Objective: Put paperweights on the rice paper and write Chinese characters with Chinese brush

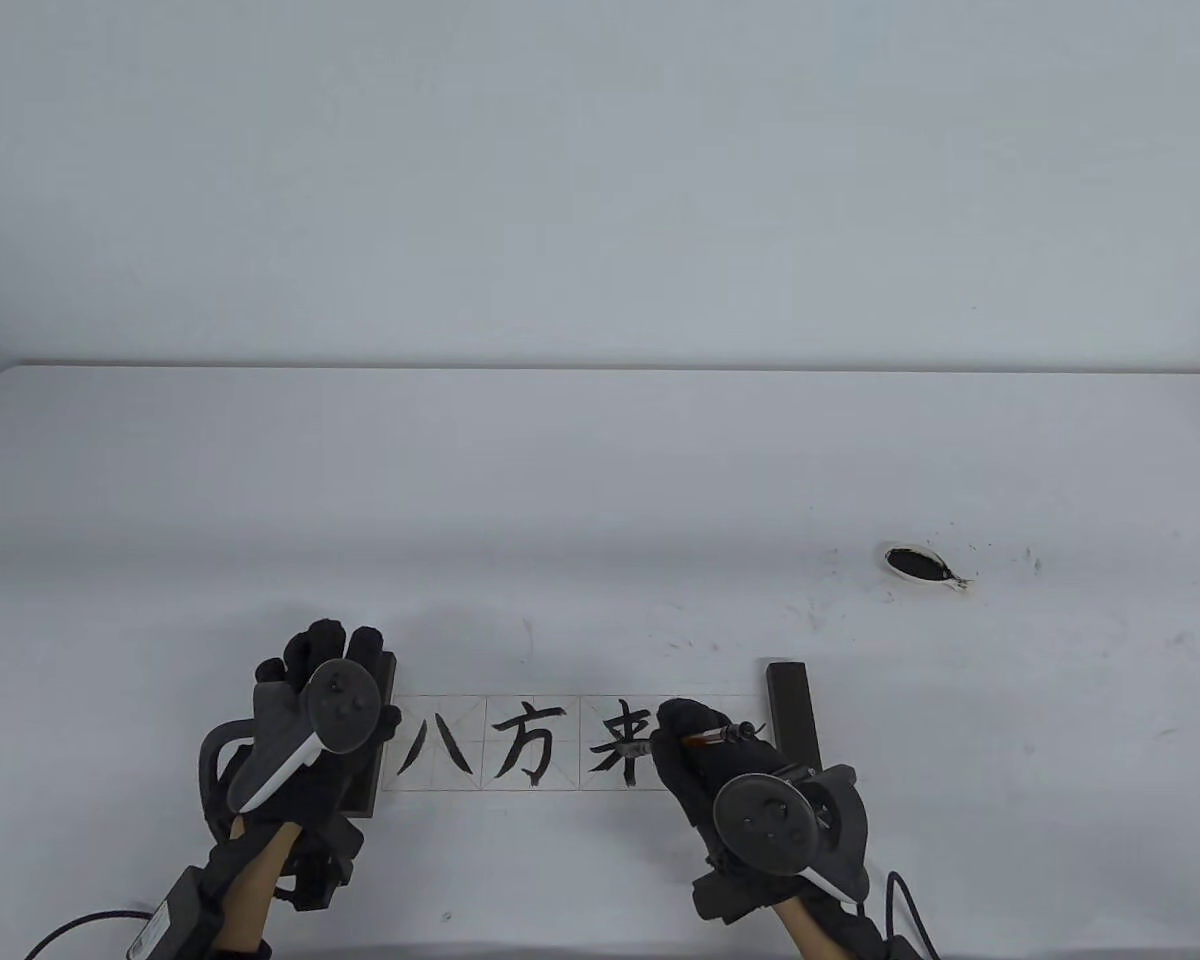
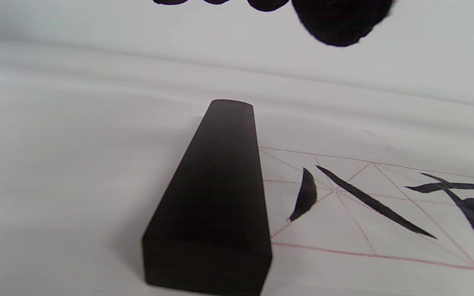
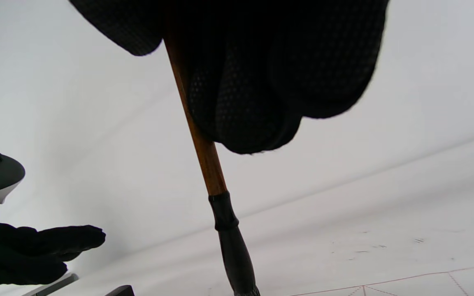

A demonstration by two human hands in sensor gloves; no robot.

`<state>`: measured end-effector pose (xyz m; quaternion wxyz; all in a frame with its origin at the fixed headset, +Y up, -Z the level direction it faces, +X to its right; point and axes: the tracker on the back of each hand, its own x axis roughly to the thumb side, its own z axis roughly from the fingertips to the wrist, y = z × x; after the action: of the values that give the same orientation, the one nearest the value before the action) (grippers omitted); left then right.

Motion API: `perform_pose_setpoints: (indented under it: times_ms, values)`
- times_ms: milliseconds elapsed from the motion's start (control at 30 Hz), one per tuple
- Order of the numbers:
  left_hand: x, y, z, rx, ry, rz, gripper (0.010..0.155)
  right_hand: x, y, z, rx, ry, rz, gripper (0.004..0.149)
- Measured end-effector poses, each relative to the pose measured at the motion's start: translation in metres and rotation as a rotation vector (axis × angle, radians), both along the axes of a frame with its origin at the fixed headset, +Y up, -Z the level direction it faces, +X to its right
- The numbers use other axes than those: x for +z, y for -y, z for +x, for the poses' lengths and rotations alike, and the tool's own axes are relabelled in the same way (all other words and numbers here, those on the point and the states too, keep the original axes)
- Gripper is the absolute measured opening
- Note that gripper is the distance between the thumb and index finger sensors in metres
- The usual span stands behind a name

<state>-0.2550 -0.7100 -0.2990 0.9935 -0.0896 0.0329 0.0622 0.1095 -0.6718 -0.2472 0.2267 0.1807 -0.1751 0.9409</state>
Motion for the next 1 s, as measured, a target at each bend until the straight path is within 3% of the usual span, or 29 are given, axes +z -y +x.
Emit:
perform_pose_setpoints:
  times_ms: [333, 733, 867, 1000]
  values:
    - [0.0, 0.001, 0.0, -0.004, 0.0, -0.006, 0.081, -0.004, 0.005, -0.002, 0.059, -0.007, -0.082, 0.043]
    - [0.0, 0.001, 0.001, -0.004, -0.003, -0.011, 0.081, -0.004, -0.008, 0.011, 0.117, 0.04, -0.184, 0.042]
    - [0.0, 0.001, 0.0, -0.003, -0.005, -0.011, 0.081, -0.001, -0.021, 0.022, 0.127, 0.061, -0.209, 0.042]
    - [0.0, 0.001, -0.001, 0.001, -0.01, -0.009, 0.081, 0.002, -0.037, 0.044, 0.045, 0.102, -0.126, 0.043]
